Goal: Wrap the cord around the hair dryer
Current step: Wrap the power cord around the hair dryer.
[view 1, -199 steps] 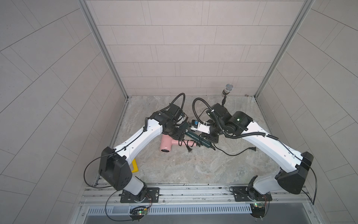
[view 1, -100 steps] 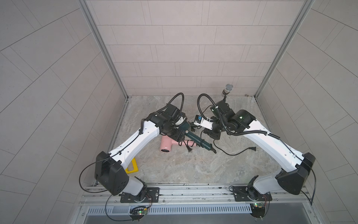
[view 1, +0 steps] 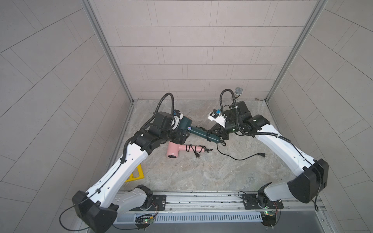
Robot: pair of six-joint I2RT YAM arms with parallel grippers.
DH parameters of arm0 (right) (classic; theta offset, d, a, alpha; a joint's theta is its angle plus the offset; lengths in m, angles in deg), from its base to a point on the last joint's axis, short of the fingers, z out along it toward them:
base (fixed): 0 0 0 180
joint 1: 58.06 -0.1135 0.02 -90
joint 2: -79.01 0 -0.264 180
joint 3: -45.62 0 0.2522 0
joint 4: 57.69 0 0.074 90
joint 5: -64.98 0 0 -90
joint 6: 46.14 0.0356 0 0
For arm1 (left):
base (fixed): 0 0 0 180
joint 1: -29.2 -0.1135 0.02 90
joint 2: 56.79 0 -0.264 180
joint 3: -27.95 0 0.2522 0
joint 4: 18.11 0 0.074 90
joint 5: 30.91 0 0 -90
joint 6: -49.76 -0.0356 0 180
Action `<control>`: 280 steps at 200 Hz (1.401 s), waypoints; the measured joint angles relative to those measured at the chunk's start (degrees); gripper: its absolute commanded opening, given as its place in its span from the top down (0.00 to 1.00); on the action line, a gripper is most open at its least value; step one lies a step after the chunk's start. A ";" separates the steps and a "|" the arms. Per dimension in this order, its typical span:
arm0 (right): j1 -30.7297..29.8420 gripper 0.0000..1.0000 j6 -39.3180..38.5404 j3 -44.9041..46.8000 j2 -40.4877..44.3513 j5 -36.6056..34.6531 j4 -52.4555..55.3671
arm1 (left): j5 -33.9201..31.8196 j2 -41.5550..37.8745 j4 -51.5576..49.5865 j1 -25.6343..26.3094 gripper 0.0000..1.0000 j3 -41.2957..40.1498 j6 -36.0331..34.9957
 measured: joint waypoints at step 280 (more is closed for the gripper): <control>3.30 1.00 32.63 20.48 -2.16 -9.46 -33.38 | 14.40 5.86 9.81 -0.09 1.00 7.65 20.59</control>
